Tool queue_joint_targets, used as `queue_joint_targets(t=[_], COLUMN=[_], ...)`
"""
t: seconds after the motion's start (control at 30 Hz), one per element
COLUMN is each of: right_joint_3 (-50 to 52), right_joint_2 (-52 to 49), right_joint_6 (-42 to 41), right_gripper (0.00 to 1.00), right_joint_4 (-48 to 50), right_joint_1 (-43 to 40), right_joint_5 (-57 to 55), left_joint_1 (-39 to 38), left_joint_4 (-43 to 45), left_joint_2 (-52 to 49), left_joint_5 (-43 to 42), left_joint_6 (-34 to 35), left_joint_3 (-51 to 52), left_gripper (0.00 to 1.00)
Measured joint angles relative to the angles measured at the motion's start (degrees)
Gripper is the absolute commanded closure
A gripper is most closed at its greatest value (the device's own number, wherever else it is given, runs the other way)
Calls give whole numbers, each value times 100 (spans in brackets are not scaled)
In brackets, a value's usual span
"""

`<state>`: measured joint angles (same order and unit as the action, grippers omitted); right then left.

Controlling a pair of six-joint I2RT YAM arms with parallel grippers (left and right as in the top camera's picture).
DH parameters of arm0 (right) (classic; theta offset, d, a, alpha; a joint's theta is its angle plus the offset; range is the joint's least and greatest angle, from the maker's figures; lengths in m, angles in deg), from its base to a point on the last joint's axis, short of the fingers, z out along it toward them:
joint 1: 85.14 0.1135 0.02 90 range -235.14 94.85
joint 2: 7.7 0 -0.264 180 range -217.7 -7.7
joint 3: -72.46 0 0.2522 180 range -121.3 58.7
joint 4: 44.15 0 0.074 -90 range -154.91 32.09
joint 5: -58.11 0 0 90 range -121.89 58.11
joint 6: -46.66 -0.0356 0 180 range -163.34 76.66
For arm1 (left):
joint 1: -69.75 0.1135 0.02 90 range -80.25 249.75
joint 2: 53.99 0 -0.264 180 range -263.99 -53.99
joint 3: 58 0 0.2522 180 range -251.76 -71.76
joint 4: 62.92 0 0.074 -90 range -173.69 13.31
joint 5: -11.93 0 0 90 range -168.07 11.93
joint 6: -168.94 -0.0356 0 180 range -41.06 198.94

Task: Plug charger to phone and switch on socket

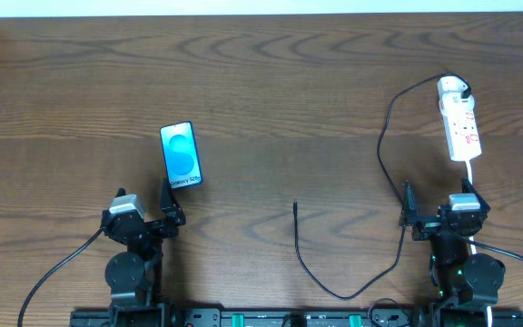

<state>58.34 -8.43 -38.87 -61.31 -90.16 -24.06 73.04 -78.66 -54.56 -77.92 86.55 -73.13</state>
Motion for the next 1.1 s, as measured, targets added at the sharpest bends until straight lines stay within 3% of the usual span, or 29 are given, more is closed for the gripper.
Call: queue_joint_targets(t=[0.93,1.1], right_joint_3=[0,0], right_joint_2=[0,0], right_joint_6=[2,2], right_gripper=[1,1], right_joint_4=[0,0], right_joint_1=[0,0], right_joint_5=[0,0], left_joint_1=[0,0], left_joint_4=[-11,-461], left_joint_2=[0,-20], left_joint_5=[-2,0], left_joint_6=[-2,-39], left_joint_3=[-2,-212], left_gripper=[13,13])
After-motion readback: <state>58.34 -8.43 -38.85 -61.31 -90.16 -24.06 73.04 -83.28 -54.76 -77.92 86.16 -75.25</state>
